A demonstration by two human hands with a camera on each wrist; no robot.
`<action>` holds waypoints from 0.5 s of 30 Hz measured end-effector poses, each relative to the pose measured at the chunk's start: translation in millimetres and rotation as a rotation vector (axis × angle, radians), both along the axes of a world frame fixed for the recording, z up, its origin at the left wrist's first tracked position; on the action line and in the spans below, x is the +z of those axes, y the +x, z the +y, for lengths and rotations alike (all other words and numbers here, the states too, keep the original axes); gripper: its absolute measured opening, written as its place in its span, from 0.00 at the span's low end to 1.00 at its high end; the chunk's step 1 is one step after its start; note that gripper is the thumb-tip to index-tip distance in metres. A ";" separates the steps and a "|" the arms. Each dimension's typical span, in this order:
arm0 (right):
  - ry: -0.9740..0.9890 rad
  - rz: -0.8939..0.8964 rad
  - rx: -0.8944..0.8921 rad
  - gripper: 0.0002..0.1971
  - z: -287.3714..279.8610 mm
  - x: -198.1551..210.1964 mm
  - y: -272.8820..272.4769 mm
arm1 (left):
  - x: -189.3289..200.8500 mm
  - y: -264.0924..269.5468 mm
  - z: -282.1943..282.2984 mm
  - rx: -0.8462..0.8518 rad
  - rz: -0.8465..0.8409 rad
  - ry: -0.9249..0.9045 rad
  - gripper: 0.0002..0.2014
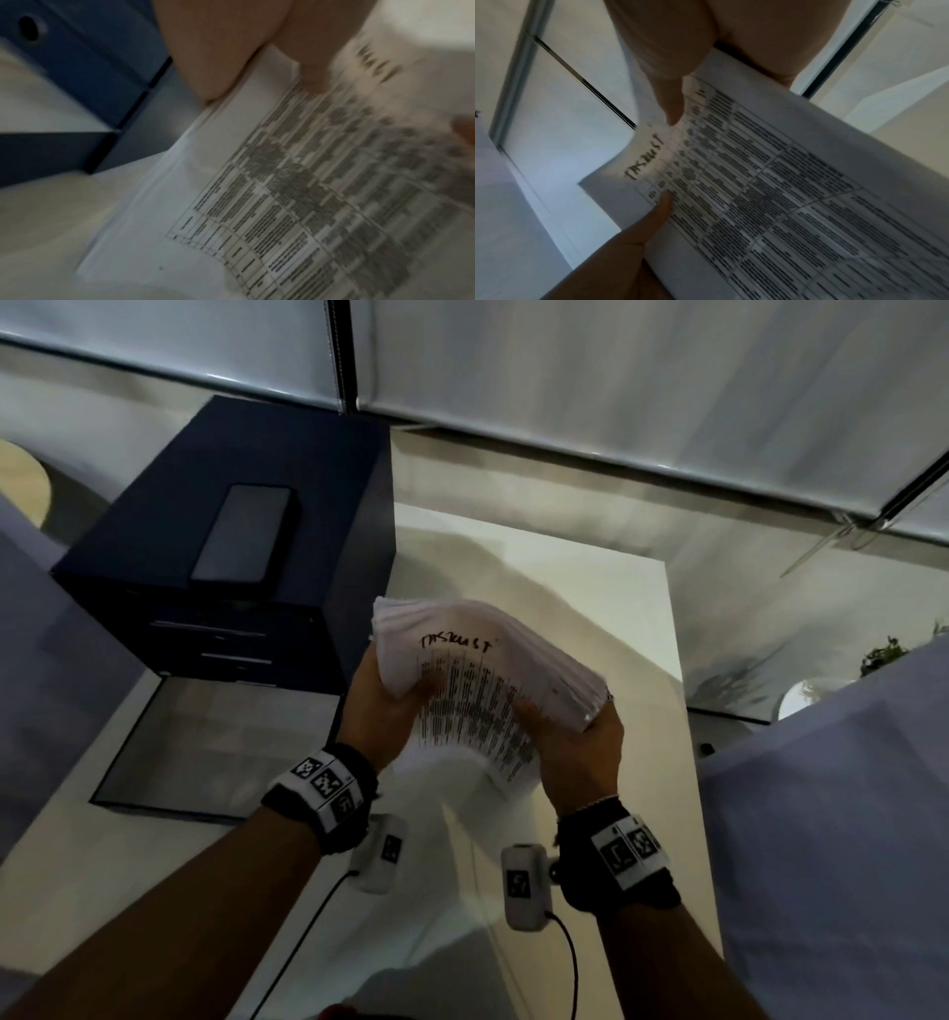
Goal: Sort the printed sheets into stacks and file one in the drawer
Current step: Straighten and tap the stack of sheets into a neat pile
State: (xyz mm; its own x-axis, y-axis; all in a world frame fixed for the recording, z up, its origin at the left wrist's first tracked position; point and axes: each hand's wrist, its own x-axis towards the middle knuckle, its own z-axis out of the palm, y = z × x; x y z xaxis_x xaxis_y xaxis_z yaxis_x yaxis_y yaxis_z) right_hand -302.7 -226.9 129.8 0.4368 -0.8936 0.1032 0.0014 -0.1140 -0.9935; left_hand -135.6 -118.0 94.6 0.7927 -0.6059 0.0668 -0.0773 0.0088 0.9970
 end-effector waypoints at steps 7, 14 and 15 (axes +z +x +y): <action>-0.056 -0.006 -0.028 0.12 -1.3 4.2 -7.1 | 0.6 7.6 4.2 -0.083 0.043 0.031 0.23; -0.123 -0.086 -0.033 0.23 -5.4 17.3 -11.8 | 18.6 -1.2 14.8 -0.134 -0.051 -0.035 0.33; -0.136 -0.069 -0.029 0.23 -5.9 18.2 -11.5 | 22.5 -5.4 14.7 -0.146 -0.052 -0.066 0.33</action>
